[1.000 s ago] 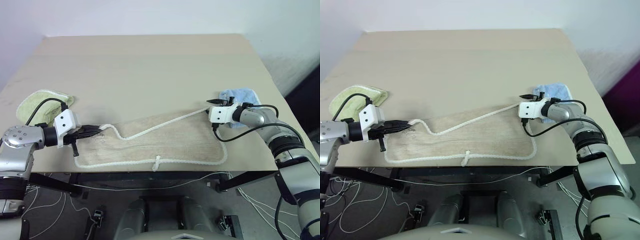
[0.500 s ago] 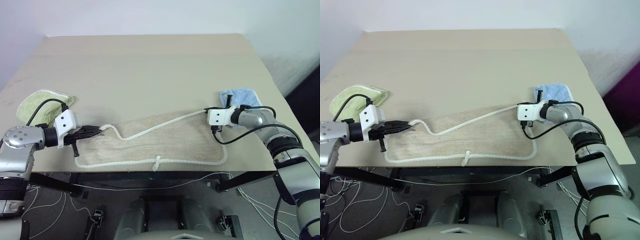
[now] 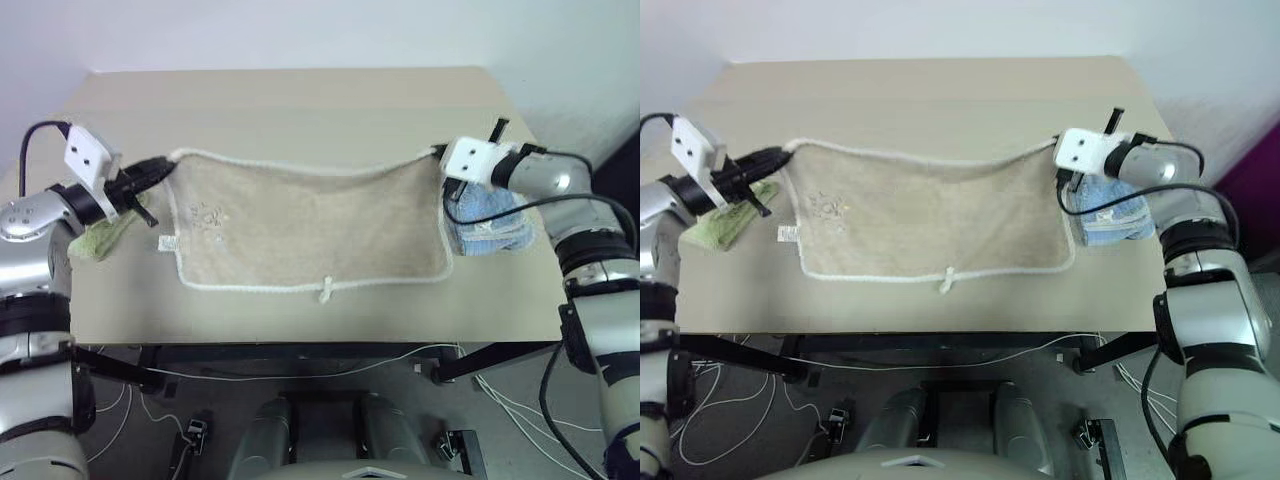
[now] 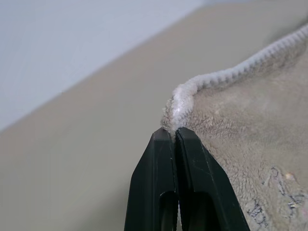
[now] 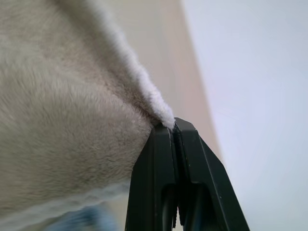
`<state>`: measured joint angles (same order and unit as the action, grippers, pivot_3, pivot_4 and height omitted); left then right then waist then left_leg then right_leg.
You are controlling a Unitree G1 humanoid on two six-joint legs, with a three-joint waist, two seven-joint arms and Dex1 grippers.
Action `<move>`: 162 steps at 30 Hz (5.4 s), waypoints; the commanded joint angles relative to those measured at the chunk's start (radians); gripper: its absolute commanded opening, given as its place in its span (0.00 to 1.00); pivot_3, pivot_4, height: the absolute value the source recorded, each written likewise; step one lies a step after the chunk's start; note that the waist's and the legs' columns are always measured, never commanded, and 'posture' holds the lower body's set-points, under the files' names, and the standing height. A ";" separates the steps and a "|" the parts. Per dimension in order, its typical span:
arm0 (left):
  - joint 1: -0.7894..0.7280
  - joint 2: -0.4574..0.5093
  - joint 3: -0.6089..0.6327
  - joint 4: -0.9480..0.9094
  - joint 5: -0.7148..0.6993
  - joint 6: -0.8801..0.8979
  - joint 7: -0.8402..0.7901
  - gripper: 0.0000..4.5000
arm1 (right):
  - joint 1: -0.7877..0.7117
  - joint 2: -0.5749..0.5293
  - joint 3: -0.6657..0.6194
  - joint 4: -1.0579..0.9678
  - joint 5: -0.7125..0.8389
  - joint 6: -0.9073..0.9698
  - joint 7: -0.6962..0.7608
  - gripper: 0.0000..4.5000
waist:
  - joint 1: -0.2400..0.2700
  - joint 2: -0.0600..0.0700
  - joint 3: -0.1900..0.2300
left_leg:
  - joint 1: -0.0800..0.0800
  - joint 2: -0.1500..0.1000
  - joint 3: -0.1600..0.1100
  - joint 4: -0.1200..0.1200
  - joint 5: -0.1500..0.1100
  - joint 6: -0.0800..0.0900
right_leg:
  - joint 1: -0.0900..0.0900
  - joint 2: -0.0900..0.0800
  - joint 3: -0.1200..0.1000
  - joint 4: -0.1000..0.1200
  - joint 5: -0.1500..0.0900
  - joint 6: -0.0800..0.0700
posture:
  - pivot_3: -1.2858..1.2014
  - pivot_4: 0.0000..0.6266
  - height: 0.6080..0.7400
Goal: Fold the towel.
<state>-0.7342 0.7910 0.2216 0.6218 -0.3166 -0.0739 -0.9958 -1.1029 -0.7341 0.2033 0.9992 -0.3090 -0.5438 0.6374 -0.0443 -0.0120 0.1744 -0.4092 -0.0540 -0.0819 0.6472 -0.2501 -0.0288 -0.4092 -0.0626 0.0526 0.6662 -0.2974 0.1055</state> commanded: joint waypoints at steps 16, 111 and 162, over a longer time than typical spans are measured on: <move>0.254 0.209 0.157 -0.178 -0.148 0.131 -0.246 0.00 | 0.477 -0.231 -0.265 -0.832 0.588 0.523 0.553 0.00 | 0.000 0.000 0.000 | -0.002 0.001 0.000 -0.001 -0.001 0.001 | 0.000 -0.002 0.000 0.000 0.000 0.000 | 0.52 0.24 1.00; 0.424 -0.088 -0.141 -0.587 -0.100 0.241 -0.144 1.00 | 1.041 0.426 -0.615 -1.386 2.178 1.620 -1.077 0.99 | 0.022 0.000 -0.001 | 0.000 0.001 -0.001 0.000 -0.001 0.002 | 0.001 -0.004 0.001 -0.001 0.000 0.000 | 0.52 0.24 1.00; 0.448 -0.102 -0.151 -0.590 -0.085 0.205 -0.121 1.00 | 0.913 0.508 -0.557 -1.179 1.906 1.148 -1.194 0.01 | 0.033 -0.002 -0.002 | 0.014 0.001 -0.002 -0.005 -0.002 0.003 | 0.018 -0.004 0.001 -0.009 0.000 0.000 | 0.52 0.24 1.00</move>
<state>-0.2857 0.6850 0.0538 0.0630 -0.4017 0.1471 -1.1181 -0.1977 -0.2188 -0.3082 -0.1382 1.5945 0.6228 -0.5388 -0.0110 -0.0138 0.1720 -0.3955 -0.0534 -0.0835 0.6425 -0.2518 -0.0258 -0.3910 -0.0669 0.0531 0.6568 -0.2975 0.1055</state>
